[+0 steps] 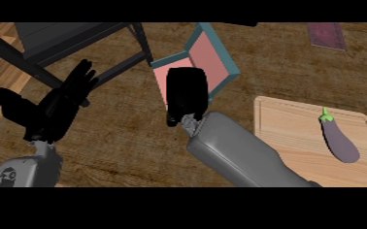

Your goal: Pick the cupcake from the cutting board and place it in the cardboard box

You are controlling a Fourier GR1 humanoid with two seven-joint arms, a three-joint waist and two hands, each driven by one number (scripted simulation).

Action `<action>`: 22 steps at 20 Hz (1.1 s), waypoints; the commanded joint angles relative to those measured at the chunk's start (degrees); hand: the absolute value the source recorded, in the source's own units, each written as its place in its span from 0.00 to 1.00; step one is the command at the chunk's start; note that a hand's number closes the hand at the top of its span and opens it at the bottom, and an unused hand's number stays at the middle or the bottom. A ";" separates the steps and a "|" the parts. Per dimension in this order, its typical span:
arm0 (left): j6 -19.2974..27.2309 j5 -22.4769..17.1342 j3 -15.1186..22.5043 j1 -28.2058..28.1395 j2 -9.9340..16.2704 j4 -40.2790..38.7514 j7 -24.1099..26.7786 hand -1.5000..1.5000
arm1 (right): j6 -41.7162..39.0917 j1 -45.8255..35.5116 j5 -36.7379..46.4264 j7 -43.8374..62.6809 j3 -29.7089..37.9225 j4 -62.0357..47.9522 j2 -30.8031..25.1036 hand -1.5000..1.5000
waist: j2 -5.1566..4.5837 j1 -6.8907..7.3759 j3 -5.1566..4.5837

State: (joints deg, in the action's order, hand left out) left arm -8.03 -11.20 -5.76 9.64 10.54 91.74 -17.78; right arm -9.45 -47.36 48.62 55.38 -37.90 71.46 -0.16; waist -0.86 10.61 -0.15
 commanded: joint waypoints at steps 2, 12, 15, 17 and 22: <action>0.93 1.24 -0.12 0.90 -0.16 -2.00 0.72 0.50 | 5.52 -12.18 -2.47 11.77 -4.80 1.37 0.15 1.00 | 0.46 -0.49 -0.14; 1.22 0.11 -2.11 1.40 0.88 -2.49 -0.39 0.50 | 9.78 -29.23 -0.14 24.98 -2.50 -4.28 0.12 1.00 | 1.05 -3.69 -0.17; 1.36 0.38 -2.30 0.52 1.01 -2.29 -0.17 0.50 | 9.62 -32.73 -1.18 27.68 -2.39 -6.39 0.12 1.00 | 1.06 -4.00 -0.18; 2.11 0.75 -2.63 -0.59 -0.10 -2.51 2.30 0.50 | 8.48 -34.89 -2.18 28.20 -0.86 -7.89 0.12 1.00 | 1.03 -5.03 -0.18; 2.16 1.26 -2.59 -1.04 0.63 -1.89 1.32 0.50 | 10.20 -35.74 -4.42 27.65 -2.88 -14.19 0.11 1.00 | 0.62 -5.35 -0.12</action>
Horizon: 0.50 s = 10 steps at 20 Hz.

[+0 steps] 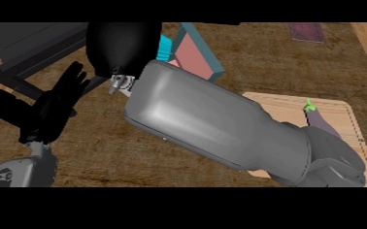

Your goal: Pick the cupcake from the cutting board and place it in the cardboard box

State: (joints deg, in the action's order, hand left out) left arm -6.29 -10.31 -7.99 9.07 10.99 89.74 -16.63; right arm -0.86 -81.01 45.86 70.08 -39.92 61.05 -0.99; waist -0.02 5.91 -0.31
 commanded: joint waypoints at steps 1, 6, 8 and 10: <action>-0.90 -1.33 -1.27 0.16 1.24 0.64 -0.74 0.50 | 0.32 -3.65 -3.03 11.87 -1.12 -4.95 0.94 1.00 | -0.20 -0.73 0.05; 0.19 0.40 0.23 -2.65 -0.45 2.26 0.59 0.50 | 7.84 -1.87 -3.28 8.36 -3.48 -9.70 0.94 1.00 | -0.49 -0.95 0.11; -0.63 -1.73 -2.68 -0.23 1.74 0.19 -0.61 0.50 | 9.38 -0.63 -3.52 7.27 -4.83 -9.51 0.95 1.00 | -0.47 -2.07 0.14; 0.25 -0.19 -1.57 -1.88 0.71 1.57 0.55 0.50 | 11.14 -0.08 -3.85 5.65 -4.06 -10.50 0.95 1.00 | -0.39 -2.38 0.19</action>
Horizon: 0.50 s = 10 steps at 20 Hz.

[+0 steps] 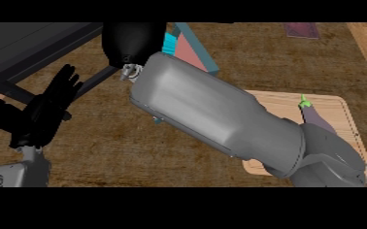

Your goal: Pick the cupcake from the cutting board and place it in the cardboard box

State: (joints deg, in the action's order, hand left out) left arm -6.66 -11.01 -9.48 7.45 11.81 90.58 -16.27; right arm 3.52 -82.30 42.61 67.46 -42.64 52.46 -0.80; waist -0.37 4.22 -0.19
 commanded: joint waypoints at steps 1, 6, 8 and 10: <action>1.47 0.49 0.35 -0.47 -1.43 1.01 0.26 0.50 | 8.10 1.70 0.03 8.07 -1.51 -2.57 0.76 1.00 | -0.04 -0.75 0.07; -0.89 -0.30 -0.37 -1.74 0.15 1.17 1.35 0.50 | 12.97 6.46 -3.00 4.48 -3.03 -5.68 0.77 1.00 | -0.41 0.12 0.04; 0.46 -0.26 -0.17 0.34 -0.29 0.86 -0.76 0.50 | 13.72 7.30 -4.82 1.10 -0.88 -9.12 0.77 1.00 | -0.65 -0.08 0.07; -0.15 -0.65 -0.15 -3.30 -0.45 3.15 -0.57 0.50 | 12.64 11.67 -9.11 1.23 0.62 -6.71 0.77 1.00 | -0.21 -0.30 0.13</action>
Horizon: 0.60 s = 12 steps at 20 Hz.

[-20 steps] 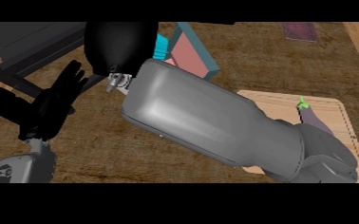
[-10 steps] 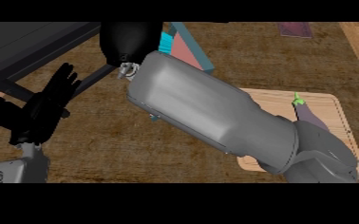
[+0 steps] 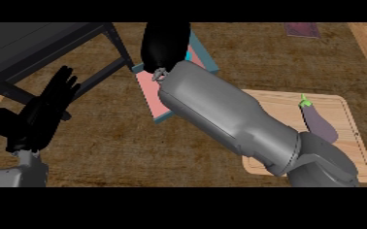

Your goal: Pick the cupcake from the cutting board and place it in the cardboard box

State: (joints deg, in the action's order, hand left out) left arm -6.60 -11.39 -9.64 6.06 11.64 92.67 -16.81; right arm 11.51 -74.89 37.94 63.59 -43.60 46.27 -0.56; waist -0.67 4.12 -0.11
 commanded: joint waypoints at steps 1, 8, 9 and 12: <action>-0.93 -1.92 -1.32 1.28 1.01 -0.28 -1.15 0.50 | 6.11 6.84 -3.91 4.42 0.44 -2.95 0.53 1.00 | -0.18 -0.59 0.03; 0.04 -0.43 -0.05 -0.14 0.12 2.40 -1.25 0.50 | 12.66 7.70 -9.71 2.46 -2.02 -2.86 0.54 0.00 | -0.09 0.34 0.05; 1.21 1.53 0.32 -0.62 -0.64 1.27 0.63 0.50 | 16.06 11.67 -8.71 1.25 -4.10 -0.37 0.54 0.00 | 0.06 -0.56 0.07; 0.14 -0.53 -1.21 -3.31 -0.17 2.91 0.55 0.50 | 21.48 9.42 -6.32 -1.66 -1.39 -1.00 0.54 0.00 | 0.38 -1.23 0.10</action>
State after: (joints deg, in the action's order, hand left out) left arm -6.33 -11.30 -9.84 4.33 11.23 94.53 -16.62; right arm 23.02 -66.05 30.45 59.12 -45.17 44.50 -0.48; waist -0.56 3.58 -0.04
